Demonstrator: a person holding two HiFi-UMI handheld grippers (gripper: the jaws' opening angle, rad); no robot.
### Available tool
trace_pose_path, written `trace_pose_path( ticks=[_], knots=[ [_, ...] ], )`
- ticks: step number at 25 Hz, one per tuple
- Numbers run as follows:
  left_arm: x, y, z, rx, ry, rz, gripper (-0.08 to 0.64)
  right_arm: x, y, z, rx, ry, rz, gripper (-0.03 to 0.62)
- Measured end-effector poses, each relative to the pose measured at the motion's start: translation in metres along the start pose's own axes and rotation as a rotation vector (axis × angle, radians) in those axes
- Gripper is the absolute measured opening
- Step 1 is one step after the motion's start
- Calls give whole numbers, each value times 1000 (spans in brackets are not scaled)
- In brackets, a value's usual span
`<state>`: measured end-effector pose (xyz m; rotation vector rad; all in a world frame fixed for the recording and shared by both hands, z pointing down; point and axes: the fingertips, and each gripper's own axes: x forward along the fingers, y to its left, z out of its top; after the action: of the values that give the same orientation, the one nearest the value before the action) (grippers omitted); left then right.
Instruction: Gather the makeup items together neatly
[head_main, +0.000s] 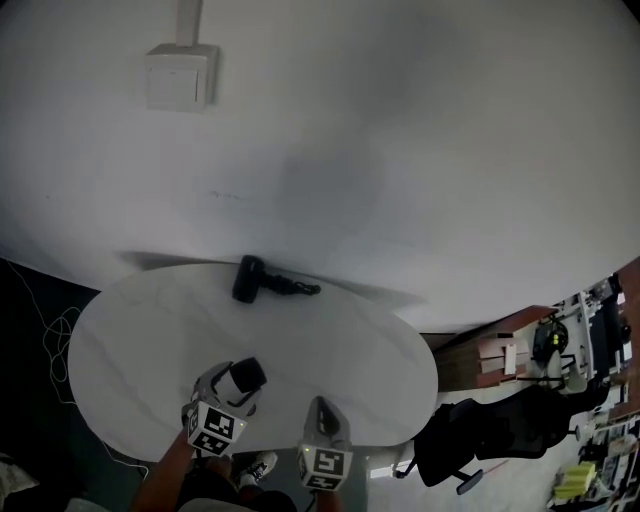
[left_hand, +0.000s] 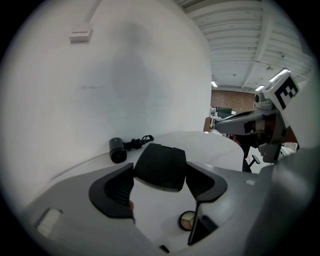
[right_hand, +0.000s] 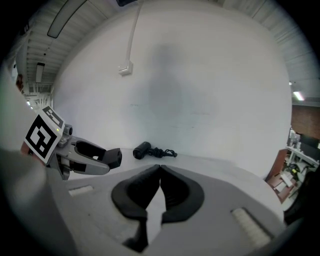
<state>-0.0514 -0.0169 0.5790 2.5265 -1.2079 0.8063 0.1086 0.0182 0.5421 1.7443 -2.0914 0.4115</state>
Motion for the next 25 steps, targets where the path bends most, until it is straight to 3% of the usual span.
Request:
trace_pose_path(
  ticks=[12,25],
  knots=[
    [22,-82,-26,103,71,-129,339,-40,-38,-52,72,45,-54,5],
    [48,-134,-54,216,151,-219,339,-50,-58,-87,130,73,-75,5]
  ],
)
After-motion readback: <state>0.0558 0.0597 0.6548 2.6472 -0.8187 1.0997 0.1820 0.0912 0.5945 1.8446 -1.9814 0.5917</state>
